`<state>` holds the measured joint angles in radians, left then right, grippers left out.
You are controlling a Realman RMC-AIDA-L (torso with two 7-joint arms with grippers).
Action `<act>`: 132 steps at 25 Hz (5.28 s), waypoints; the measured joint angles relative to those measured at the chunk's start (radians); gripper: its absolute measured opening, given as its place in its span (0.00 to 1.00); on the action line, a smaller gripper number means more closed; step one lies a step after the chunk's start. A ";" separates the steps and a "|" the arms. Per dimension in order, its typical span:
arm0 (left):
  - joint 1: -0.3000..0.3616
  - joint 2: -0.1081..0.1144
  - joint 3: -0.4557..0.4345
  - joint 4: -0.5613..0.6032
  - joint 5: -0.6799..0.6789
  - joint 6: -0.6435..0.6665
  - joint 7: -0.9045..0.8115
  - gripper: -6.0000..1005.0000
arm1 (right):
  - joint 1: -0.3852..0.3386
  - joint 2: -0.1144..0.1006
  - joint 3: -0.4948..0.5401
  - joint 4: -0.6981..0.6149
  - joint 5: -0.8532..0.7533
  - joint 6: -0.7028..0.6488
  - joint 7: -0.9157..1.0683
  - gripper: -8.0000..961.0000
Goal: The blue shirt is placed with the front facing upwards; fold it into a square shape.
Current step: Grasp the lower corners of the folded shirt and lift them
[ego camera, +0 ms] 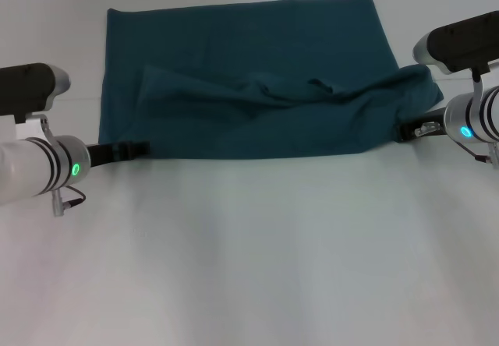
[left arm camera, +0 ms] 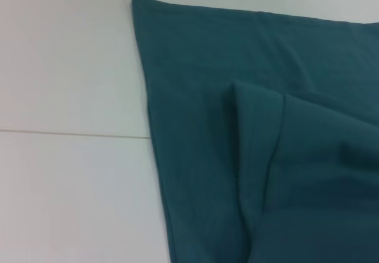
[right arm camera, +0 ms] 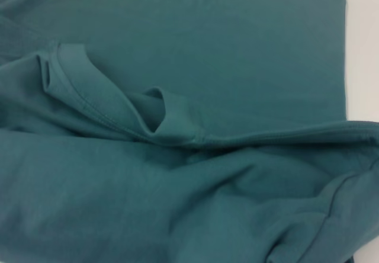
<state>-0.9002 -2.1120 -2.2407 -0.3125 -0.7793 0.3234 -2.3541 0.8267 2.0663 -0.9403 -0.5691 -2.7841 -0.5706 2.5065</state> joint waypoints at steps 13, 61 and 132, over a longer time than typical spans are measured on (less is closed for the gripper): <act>0.001 -0.006 0.006 0.010 0.001 -0.065 0.009 0.88 | 0.000 0.003 0.000 0.000 0.000 0.003 0.000 0.03; 0.040 -0.049 0.011 -0.075 0.001 -0.065 0.075 0.09 | -0.006 0.012 -0.017 -0.003 -0.002 0.028 0.000 0.03; 0.059 -0.049 0.006 -0.066 -0.095 -0.042 -0.180 0.79 | -0.011 0.017 -0.042 -0.023 -0.003 0.027 0.000 0.03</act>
<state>-0.8414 -2.1613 -2.2348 -0.3787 -0.8744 0.2811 -2.5343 0.8160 2.0831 -0.9818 -0.5922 -2.7872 -0.5439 2.5065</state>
